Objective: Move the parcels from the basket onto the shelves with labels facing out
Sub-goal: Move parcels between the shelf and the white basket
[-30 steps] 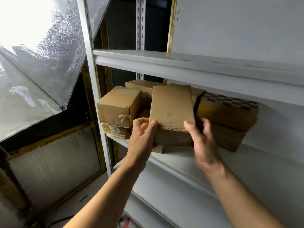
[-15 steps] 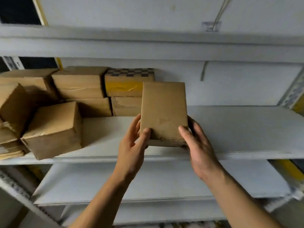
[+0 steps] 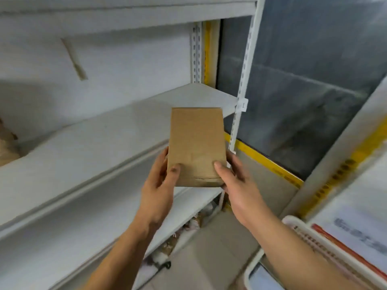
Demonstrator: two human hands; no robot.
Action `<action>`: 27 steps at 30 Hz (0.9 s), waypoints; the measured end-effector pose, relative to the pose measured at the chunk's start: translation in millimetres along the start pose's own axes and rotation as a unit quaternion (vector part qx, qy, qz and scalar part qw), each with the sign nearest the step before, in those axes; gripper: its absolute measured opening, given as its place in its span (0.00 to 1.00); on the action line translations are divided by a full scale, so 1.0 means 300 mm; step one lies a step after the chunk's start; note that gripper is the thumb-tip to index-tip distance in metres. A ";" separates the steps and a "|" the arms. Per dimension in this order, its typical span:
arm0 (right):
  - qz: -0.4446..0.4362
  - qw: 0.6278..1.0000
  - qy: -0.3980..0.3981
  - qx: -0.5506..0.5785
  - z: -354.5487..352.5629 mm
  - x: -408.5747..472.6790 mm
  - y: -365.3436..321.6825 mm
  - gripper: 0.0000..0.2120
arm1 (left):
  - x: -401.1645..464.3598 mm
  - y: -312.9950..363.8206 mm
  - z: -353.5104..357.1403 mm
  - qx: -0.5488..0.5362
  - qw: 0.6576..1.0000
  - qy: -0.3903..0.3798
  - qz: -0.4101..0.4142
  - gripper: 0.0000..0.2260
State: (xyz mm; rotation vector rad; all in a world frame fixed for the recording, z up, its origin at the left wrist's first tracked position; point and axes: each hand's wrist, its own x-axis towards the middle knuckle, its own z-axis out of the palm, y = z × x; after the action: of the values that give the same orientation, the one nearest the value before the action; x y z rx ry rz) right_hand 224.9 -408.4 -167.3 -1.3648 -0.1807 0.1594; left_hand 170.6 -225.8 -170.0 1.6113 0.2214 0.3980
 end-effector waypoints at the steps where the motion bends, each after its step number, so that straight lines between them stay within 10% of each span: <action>1: 0.007 1.000 0.029 0.008 -0.080 -0.017 0.018 0.19 | -0.009 -0.018 0.078 0.001 1.000 -0.017 -0.012 0.19; 10: 0.085 0.976 0.202 -0.016 -0.605 -0.260 0.218 0.22 | -0.119 -0.264 0.583 0.088 0.972 -0.204 -0.082 0.22; 27: 0.301 0.861 0.407 0.049 -1.115 -0.431 0.809 0.15 | -0.189 -1.004 1.162 0.213 0.795 -0.502 -0.267 0.31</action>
State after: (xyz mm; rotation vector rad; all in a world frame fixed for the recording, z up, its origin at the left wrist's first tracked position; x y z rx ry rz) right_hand 170.6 -708.3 -475.1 -1.2426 0.9652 0.0946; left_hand 281.4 -543.4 -489.9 1.8903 -0.0729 -1.0214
